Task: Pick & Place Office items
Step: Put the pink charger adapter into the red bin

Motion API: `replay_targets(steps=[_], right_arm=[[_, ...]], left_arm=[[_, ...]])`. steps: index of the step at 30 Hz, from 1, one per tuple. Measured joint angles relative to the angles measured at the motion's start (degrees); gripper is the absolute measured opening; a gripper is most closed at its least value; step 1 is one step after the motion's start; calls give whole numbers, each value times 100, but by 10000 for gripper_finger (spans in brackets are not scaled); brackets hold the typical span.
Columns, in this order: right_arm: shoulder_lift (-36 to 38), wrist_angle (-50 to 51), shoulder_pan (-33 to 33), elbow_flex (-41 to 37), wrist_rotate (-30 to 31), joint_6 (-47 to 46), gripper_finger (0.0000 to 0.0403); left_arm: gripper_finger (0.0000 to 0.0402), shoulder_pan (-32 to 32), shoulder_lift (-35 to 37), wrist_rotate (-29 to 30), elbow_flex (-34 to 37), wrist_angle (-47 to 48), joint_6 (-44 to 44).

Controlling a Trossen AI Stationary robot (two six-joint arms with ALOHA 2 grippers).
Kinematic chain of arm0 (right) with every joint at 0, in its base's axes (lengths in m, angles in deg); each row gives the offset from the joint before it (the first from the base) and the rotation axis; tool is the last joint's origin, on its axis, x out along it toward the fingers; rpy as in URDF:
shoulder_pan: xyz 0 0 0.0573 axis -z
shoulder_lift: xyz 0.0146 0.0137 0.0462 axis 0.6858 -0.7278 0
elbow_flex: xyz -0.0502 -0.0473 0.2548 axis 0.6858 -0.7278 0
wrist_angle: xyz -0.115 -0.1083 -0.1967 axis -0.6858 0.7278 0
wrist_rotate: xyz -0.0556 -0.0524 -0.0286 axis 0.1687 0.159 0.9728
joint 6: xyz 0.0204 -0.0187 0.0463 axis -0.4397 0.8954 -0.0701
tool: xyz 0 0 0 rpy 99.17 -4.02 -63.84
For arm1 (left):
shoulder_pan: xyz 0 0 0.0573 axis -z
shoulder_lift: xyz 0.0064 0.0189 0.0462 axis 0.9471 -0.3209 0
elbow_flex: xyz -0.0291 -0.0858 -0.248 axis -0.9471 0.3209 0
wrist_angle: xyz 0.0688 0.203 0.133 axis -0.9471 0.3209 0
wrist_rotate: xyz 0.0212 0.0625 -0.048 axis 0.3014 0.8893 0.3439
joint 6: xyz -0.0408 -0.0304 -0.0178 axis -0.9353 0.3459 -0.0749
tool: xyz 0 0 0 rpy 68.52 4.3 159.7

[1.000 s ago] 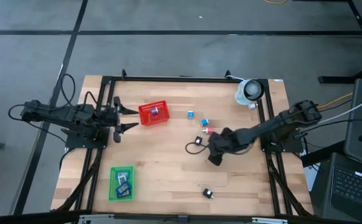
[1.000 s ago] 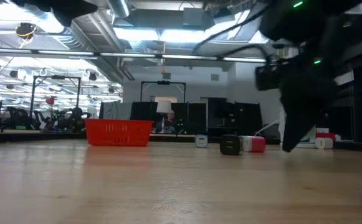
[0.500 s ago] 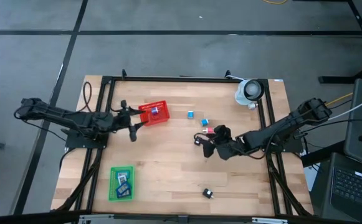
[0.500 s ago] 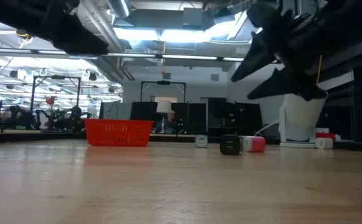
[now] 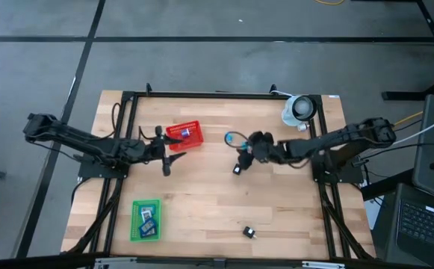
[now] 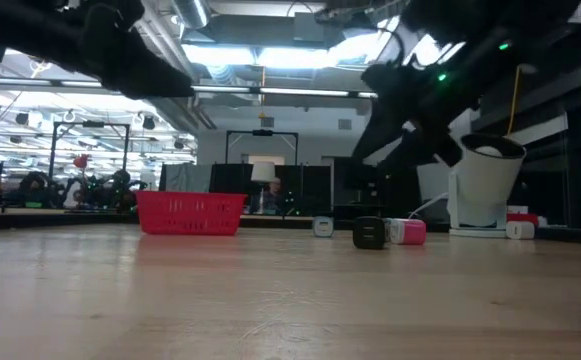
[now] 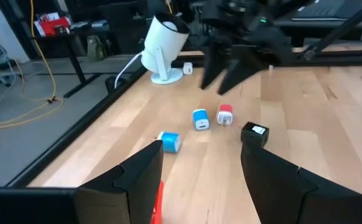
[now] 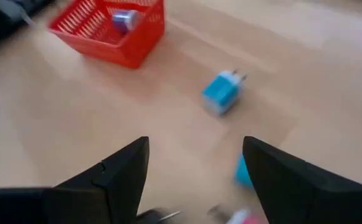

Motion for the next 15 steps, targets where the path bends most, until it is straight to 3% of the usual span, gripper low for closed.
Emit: replay_targets(steps=[6,9,12,15], right_arm=[[-2,242,636,405,-913,2173,265],[-3,1269,769,711,-1446,2667,265],[-26,2482,778,870,-1520,3129,265],[-26,2946,786,891,-1879,3343,265]], left_arm=[[212,0,-320,-4,0,-421,43],[212,0,-346,-3,0,-455,48],[212,0,-346,-23,0,-453,91],[212,2,-346,-126,0,-453,107]])
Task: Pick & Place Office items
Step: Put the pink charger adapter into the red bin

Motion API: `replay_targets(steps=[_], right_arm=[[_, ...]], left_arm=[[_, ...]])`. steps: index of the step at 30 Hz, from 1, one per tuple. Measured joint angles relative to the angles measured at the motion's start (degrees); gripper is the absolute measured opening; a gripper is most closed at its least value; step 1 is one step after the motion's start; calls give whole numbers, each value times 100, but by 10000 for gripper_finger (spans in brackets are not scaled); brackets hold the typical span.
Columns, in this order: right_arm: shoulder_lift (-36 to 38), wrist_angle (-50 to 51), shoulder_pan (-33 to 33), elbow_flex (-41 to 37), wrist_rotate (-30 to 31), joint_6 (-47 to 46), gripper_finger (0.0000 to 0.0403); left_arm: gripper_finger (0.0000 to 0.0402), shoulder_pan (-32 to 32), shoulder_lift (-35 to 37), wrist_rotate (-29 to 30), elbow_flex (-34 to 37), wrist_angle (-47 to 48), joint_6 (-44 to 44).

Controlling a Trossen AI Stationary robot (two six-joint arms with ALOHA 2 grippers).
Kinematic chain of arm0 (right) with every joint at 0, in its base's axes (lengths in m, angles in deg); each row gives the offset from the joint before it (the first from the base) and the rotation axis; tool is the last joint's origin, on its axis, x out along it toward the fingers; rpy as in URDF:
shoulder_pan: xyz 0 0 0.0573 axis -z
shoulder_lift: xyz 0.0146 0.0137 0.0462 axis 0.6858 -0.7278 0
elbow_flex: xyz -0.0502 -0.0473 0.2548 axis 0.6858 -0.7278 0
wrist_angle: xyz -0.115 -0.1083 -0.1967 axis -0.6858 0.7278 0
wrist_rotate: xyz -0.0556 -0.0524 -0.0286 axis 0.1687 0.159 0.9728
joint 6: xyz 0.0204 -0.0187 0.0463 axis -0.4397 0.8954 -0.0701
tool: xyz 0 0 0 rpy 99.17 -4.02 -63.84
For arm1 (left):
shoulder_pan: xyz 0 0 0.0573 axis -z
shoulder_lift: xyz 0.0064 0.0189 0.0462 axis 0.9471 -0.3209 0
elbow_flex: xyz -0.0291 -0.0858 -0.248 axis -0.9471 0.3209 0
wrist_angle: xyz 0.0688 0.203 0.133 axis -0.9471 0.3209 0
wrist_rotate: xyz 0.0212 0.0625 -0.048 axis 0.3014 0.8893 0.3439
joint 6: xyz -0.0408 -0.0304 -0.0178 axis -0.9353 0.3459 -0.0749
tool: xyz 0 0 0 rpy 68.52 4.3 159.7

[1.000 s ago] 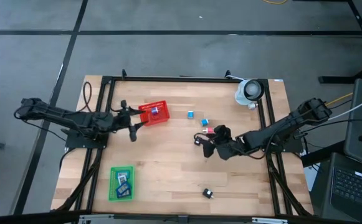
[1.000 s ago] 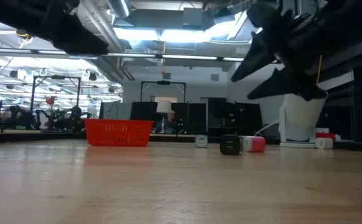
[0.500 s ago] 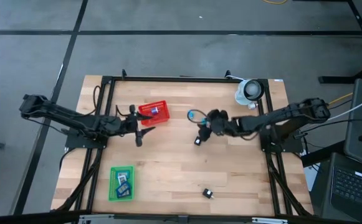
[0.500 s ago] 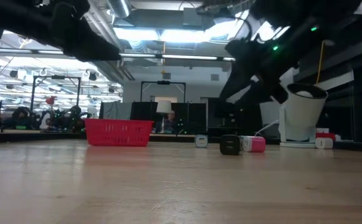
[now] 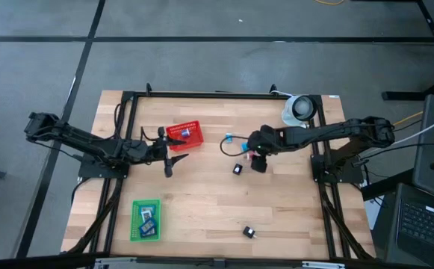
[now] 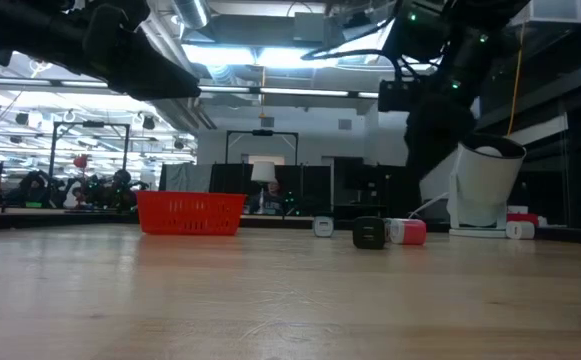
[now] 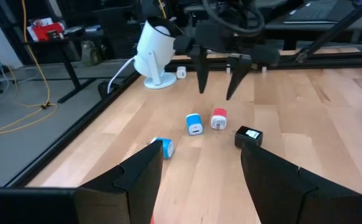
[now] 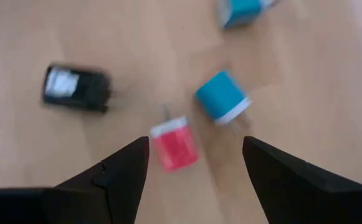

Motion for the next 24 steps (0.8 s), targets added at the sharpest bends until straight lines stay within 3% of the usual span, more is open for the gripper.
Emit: replay_targets(steps=[12,24], right_arm=[[-154,53,-11,9,-148,269,265],[-812,-226,-10,9,-302,311,265]], left_arm=[[212,-2,0,-25,0,1,-43],[212,-2,0,-140,0,-2,-95]])
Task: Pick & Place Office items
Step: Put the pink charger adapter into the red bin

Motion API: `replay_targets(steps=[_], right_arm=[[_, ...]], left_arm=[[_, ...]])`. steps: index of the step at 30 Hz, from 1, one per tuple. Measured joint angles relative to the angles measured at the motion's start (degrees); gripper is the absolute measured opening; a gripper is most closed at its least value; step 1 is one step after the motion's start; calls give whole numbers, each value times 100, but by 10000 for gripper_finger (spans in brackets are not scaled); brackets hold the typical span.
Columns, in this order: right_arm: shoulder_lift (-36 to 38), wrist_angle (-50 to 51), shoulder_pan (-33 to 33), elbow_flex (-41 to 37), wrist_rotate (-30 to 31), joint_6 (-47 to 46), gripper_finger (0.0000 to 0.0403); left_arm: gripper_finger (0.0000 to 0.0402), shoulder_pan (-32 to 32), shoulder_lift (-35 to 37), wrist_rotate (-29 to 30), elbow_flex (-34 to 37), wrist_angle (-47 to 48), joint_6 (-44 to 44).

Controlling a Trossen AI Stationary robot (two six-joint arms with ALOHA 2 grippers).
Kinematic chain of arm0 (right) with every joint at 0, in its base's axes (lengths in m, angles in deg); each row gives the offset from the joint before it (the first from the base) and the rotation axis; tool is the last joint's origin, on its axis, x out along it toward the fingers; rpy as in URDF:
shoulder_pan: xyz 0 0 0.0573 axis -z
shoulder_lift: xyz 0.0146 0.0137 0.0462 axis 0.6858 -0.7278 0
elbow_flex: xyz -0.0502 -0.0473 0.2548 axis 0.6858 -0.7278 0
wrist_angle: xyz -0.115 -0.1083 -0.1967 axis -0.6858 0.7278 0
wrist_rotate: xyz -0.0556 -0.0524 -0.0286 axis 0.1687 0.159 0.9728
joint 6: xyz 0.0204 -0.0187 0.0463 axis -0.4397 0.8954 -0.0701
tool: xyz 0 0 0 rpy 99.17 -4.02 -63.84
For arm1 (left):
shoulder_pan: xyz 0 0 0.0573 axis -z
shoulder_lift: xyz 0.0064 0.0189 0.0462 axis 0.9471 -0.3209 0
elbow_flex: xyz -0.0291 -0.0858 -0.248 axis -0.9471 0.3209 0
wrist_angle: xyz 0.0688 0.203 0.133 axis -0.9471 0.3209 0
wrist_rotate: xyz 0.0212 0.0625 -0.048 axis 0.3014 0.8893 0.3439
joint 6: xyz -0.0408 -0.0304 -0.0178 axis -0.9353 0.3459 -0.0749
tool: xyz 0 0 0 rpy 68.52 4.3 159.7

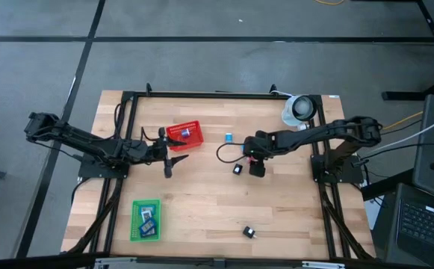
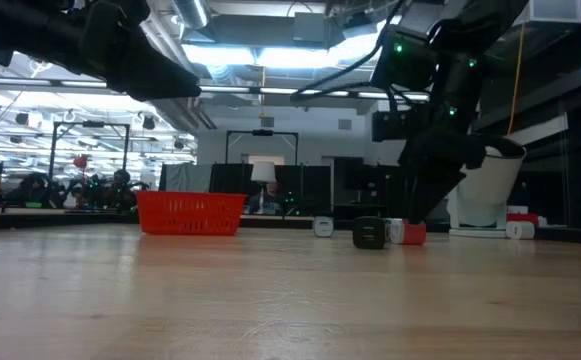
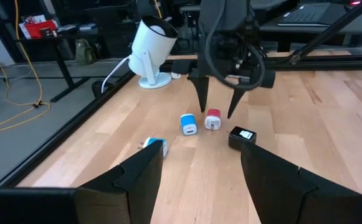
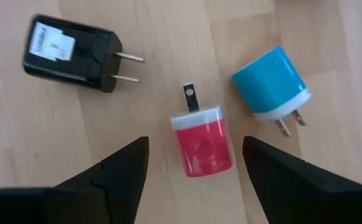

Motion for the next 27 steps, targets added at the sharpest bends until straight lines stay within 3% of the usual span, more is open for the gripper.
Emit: replay_targets(steps=[9,21,24,27], right_arm=[[-217,-186,17,0,122,-26,261],[-213,-245,219,0,160,-43,132],[-209,-287,248,2,-24,-42,124],[-210,-335,250,2,-126,-47,142]], left_arm=[[212,0,0,-39,0,2,-13],[212,0,0,-198,0,4,-60],[212,0,0,-298,0,4,-78],[212,0,0,-303,0,40,-117]])
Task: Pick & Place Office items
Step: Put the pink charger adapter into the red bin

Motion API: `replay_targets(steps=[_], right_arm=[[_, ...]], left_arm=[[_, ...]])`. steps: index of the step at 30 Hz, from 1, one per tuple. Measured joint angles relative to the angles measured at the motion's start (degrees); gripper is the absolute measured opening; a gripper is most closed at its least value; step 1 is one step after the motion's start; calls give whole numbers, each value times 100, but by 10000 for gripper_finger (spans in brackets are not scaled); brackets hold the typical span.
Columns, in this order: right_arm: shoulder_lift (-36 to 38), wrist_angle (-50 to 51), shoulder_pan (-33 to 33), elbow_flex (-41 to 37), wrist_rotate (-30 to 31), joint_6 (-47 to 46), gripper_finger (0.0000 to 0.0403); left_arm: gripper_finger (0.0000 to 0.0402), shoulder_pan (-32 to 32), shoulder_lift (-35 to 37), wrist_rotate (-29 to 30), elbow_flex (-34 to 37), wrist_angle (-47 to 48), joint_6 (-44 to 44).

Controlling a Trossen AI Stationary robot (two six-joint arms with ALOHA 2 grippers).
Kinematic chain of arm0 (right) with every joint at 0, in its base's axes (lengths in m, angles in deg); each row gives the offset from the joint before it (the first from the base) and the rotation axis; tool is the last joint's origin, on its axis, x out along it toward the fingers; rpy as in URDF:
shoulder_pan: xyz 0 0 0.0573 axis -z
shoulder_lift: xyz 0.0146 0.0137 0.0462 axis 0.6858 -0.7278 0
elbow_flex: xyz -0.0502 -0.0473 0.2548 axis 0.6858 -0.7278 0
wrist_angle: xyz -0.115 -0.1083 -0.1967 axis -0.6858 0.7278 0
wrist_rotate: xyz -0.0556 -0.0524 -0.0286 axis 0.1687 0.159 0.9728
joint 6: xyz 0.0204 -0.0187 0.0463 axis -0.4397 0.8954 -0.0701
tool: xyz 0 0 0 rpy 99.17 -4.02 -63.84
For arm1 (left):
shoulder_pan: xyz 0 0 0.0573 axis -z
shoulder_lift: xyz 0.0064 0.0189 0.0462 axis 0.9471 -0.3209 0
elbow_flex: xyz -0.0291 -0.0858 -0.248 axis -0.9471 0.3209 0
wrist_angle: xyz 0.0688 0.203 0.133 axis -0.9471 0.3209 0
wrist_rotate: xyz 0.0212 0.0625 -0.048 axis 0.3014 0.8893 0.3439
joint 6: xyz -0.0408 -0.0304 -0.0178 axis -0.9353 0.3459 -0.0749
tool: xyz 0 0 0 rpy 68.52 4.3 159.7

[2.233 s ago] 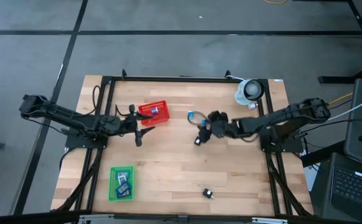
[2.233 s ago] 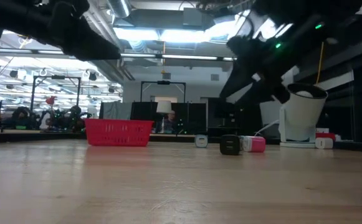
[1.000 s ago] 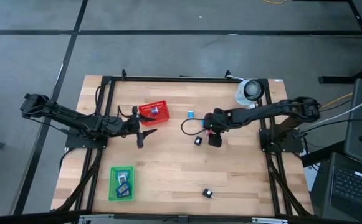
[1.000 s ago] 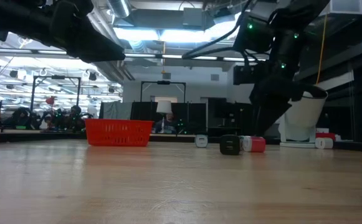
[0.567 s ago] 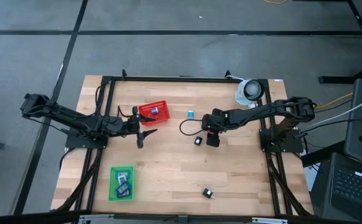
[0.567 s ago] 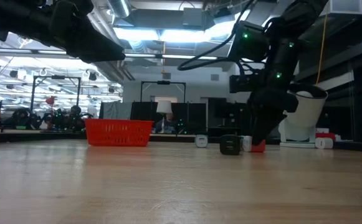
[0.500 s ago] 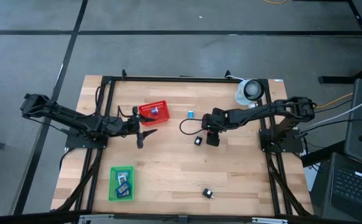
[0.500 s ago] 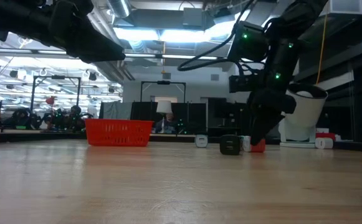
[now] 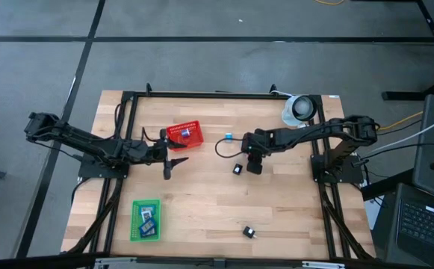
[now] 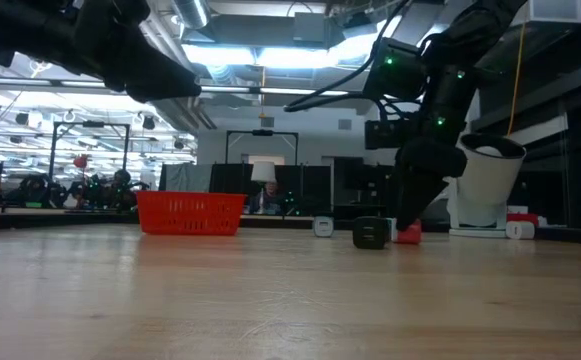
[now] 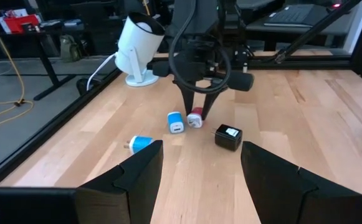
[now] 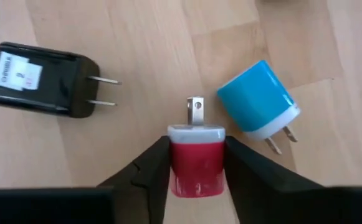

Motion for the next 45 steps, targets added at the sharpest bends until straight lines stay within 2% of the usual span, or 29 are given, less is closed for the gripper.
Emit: replay_targets(steps=[6,10,14,21,30,32,40,45], right_arm=[[-6,4,-1,-4,-198,-6,205],[-6,2,-3,-4,-265,-57,216],[-6,-13,-3,-4,-304,-43,196],[-189,-109,-3,20,-429,-67,118],[-248,-523,-1,14,-646,-134,117],[-183,-366,-1,91,-711,-150,117],[-36,-140,8,1190,-728,313,117],[-31,-218,131,1901,-407,745,117]], left_arm=[[212,0,0,2,0,165,-44],[212,0,0,2,0,175,-44],[212,2,0,2,0,222,-44],[212,2,0,2,0,224,-44],[212,1,0,0,0,239,-44],[212,0,0,-25,0,241,-44],[212,0,0,-33,0,245,-44],[212,2,0,-38,0,244,-44]])
